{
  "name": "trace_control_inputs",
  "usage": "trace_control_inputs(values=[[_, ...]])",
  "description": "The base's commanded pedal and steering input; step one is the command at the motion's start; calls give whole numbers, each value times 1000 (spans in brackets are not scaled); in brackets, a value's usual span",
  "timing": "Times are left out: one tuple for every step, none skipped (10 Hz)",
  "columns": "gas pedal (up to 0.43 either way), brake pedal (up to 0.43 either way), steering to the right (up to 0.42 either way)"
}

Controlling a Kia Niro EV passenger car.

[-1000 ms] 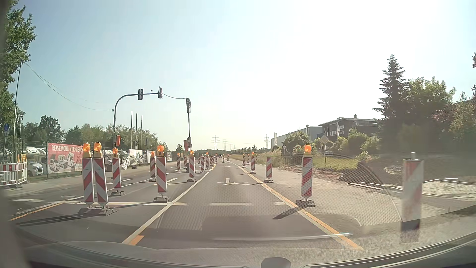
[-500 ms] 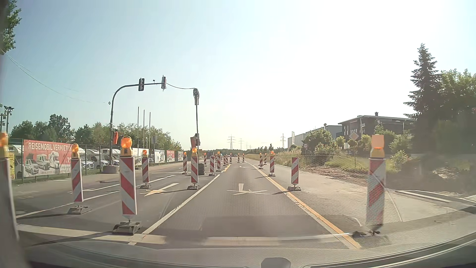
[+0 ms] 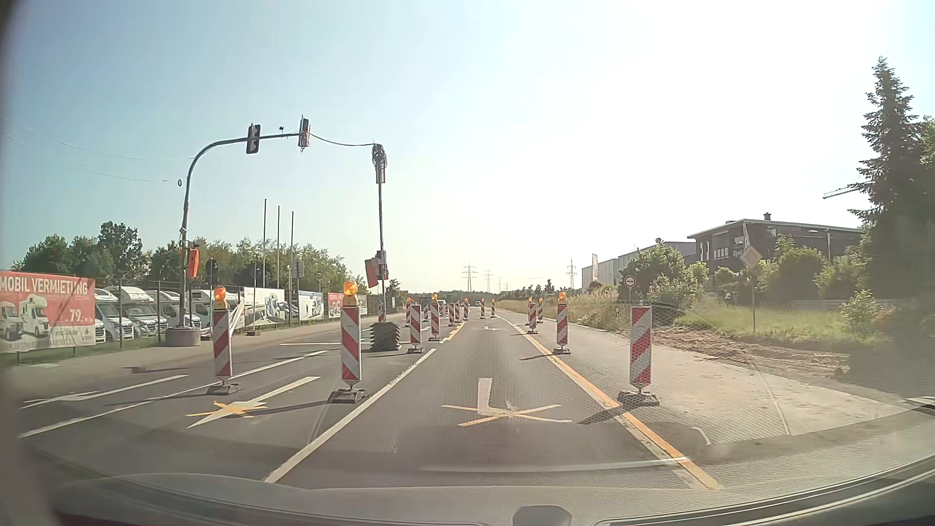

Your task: Follow the waypoints while adhering to traffic rules and regulations

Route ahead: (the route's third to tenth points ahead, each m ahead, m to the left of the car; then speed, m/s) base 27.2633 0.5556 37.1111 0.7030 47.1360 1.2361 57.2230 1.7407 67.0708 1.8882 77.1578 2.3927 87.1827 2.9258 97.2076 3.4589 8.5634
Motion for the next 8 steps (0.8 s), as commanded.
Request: trace_control_inputs(values=[[189, 18, -14], [189, 18, -11], [189, 18, -7], [189, 12, -5], [189, 18, -4], [189, 18, -4], [189, 12, -4], [189, 18, -4]])
